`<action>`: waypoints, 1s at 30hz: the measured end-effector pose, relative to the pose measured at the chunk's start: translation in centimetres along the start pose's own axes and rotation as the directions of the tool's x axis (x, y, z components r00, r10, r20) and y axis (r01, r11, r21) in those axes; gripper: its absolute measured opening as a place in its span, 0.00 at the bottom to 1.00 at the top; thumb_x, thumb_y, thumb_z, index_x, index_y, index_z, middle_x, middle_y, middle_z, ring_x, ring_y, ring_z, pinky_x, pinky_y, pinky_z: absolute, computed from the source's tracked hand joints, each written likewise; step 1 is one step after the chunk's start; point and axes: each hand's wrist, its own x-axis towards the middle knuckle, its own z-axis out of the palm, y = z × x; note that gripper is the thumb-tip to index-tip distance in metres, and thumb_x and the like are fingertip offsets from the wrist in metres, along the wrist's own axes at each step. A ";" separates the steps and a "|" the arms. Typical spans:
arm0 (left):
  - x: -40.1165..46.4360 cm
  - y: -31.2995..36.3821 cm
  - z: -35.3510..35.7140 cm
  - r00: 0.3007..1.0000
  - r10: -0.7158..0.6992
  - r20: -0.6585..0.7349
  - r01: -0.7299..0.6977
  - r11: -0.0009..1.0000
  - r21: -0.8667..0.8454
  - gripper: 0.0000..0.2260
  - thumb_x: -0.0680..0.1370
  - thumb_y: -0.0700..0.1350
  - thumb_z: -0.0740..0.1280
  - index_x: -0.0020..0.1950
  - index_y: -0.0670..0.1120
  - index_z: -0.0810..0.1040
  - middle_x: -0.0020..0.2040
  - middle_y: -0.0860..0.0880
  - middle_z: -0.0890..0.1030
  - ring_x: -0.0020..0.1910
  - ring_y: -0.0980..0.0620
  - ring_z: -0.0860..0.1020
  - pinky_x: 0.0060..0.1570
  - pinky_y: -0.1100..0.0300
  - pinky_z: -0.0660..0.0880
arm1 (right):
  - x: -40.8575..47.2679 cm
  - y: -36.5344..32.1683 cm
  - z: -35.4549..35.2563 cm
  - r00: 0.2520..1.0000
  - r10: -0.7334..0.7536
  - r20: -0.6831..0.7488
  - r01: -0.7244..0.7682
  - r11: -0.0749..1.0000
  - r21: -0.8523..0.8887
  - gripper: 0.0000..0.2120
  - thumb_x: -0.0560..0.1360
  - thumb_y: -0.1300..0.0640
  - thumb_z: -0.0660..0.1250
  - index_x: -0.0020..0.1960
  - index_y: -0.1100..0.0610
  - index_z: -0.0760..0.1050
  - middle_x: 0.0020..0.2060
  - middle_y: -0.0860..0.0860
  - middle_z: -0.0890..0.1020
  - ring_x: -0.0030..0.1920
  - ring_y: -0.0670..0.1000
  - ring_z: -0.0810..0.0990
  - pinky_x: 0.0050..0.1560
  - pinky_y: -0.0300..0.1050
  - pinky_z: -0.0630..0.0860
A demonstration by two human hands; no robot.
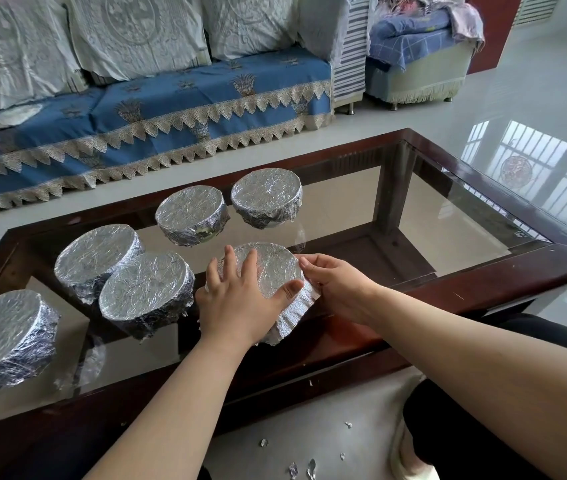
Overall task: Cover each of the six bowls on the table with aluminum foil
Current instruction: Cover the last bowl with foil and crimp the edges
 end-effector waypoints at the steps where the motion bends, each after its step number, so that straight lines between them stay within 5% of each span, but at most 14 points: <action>1: 0.0 0.0 0.0 1.000 0.000 -0.002 0.000 1.000 0.000 0.52 0.62 0.80 0.39 0.82 0.55 0.47 0.82 0.46 0.44 0.80 0.42 0.44 0.72 0.39 0.56 | 0.1 0.1 -0.1 1.000 0.002 0.010 -0.002 1.000 0.028 0.09 0.80 0.59 0.63 0.53 0.63 0.79 0.37 0.52 0.81 0.36 0.48 0.76 0.42 0.39 0.73; 4: 0.0 0.0 0.0 1.000 -0.002 -0.005 0.002 1.000 -0.003 0.53 0.61 0.80 0.39 0.82 0.55 0.47 0.82 0.46 0.44 0.80 0.42 0.44 0.72 0.39 0.56 | 0.3 0.3 0.0 0.999 0.005 -0.031 -0.003 0.998 0.057 0.08 0.80 0.61 0.61 0.47 0.62 0.78 0.29 0.49 0.79 0.27 0.44 0.73 0.31 0.35 0.71; 8: -0.1 0.0 0.0 1.000 0.001 -0.009 -0.001 1.000 -0.007 0.53 0.61 0.80 0.39 0.82 0.55 0.48 0.82 0.46 0.44 0.80 0.42 0.45 0.72 0.39 0.56 | 0.3 0.5 0.5 0.992 0.024 -0.126 -0.017 0.998 0.061 0.09 0.79 0.58 0.65 0.42 0.62 0.78 0.30 0.53 0.76 0.28 0.48 0.70 0.32 0.40 0.69; 11: 0.0 0.0 0.1 1.000 0.003 -0.012 -0.003 1.000 -0.007 0.53 0.61 0.80 0.39 0.82 0.55 0.48 0.82 0.46 0.45 0.80 0.42 0.45 0.72 0.39 0.57 | 0.1 0.5 0.8 0.974 0.000 -0.225 -0.001 1.000 -0.002 0.14 0.79 0.57 0.65 0.36 0.60 0.73 0.19 0.46 0.69 0.19 0.43 0.63 0.22 0.35 0.63; 20: 0.0 0.0 0.1 1.000 0.001 -0.027 -0.001 1.000 -0.006 0.52 0.61 0.80 0.38 0.81 0.55 0.51 0.82 0.46 0.46 0.80 0.42 0.46 0.72 0.39 0.57 | 0.3 0.8 1.4 0.940 -0.046 -0.339 -0.080 0.934 -0.348 0.22 0.81 0.48 0.61 0.30 0.57 0.70 0.17 0.46 0.68 0.21 0.45 0.64 0.32 0.40 0.64; 30: 0.0 0.2 0.1 1.000 -0.008 -0.019 0.008 1.000 -0.003 0.52 0.62 0.80 0.38 0.81 0.56 0.51 0.82 0.45 0.46 0.79 0.41 0.46 0.71 0.38 0.58 | 0.7 0.5 1.8 0.911 -0.096 -0.402 -0.024 0.959 -0.284 0.06 0.78 0.56 0.67 0.45 0.58 0.79 0.17 0.45 0.70 0.16 0.42 0.63 0.18 0.34 0.61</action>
